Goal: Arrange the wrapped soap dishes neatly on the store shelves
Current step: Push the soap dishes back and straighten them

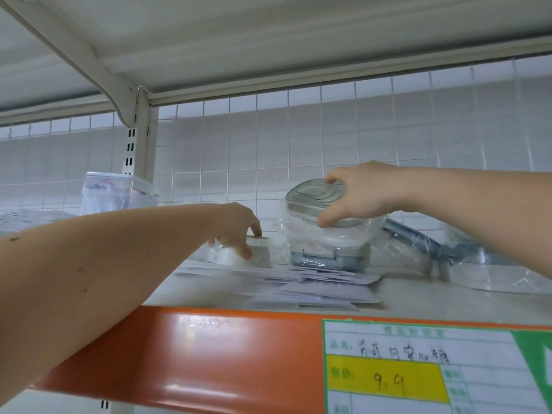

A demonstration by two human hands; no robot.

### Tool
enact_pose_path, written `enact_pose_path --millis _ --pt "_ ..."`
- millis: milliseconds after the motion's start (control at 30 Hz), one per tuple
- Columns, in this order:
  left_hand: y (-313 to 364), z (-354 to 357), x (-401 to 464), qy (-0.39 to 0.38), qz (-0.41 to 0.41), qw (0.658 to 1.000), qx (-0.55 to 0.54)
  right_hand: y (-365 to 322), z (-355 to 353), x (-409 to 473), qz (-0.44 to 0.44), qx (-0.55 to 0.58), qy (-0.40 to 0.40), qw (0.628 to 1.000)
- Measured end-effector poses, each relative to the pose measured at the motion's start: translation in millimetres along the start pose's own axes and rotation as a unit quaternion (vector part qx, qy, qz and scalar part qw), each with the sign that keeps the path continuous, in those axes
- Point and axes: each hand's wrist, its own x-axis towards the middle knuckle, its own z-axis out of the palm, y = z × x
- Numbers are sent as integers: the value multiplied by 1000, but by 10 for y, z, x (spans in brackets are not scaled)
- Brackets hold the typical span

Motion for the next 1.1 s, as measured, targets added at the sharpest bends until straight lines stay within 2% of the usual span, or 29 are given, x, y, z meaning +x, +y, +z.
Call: enact_pose_path --millis 133,233,367,433,600,667,767,867,1000,1100 --pt "-91 -92 -2 53 -19 994 -89 21 -14 0 -3 16 5 1000" --pt "-159 -148 -35 93 -39 990 -98 16 -17 -15 -20 25 13 999" --pt "-129 -112 -253 53 -47 992 -108 11 -104 -164 -26 26 13 999" --pt "-113 -74 -345 11 -63 994 -86 17 -158 -274 -20 24 24 999" --pt "-36 -143 -497 75 -117 990 -5 114 -109 -410 -7 35 78 996" --pt "-24 -175 -571 126 -133 983 21 165 -78 -397 7 57 94 994" --pt "27 -263 -669 265 -141 953 -41 227 -130 -360 21 78 146 986" --pt "227 -336 -755 373 -90 914 -131 282 -277 -437 27 104 199 974" --pt "673 -420 -992 445 37 866 -226 539 -534 -707 53 105 250 961" --pt "1048 -499 -1065 484 81 828 -271 863 -727 -991 89 96 278 952"
